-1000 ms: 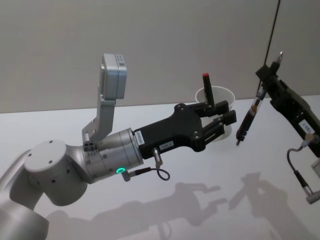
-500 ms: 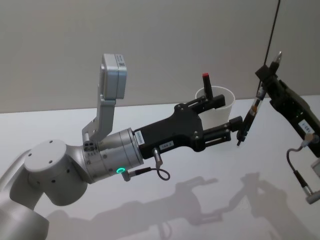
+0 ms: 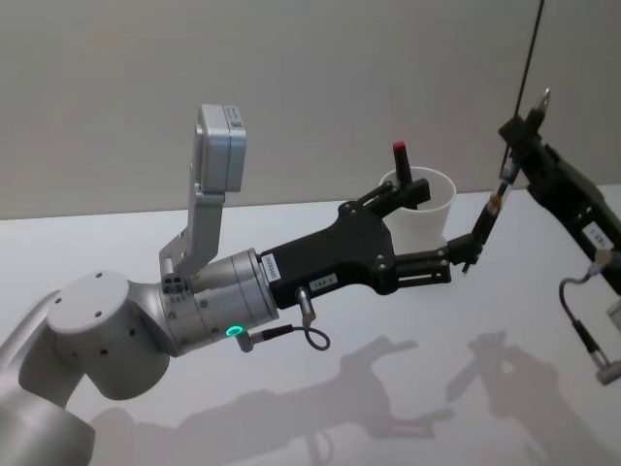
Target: Place the pen into the pen holder.
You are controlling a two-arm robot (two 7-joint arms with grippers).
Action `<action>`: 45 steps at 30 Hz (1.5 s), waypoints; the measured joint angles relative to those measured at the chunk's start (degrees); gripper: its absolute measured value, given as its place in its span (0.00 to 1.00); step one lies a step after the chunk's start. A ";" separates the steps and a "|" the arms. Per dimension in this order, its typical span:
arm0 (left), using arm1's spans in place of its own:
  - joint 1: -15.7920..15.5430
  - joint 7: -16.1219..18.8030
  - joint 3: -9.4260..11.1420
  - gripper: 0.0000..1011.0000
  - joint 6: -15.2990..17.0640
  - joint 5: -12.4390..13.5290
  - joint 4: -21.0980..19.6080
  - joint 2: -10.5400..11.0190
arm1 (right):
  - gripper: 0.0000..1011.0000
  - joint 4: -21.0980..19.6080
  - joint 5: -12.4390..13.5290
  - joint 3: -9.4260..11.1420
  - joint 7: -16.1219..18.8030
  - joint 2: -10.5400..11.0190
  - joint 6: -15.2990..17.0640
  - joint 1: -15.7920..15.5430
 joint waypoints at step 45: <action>0.00 0.01 0.00 0.99 -0.01 0.00 0.00 0.00 | 0.14 24.43 -21.34 -0.56 14.21 -3.12 -1.77 24.16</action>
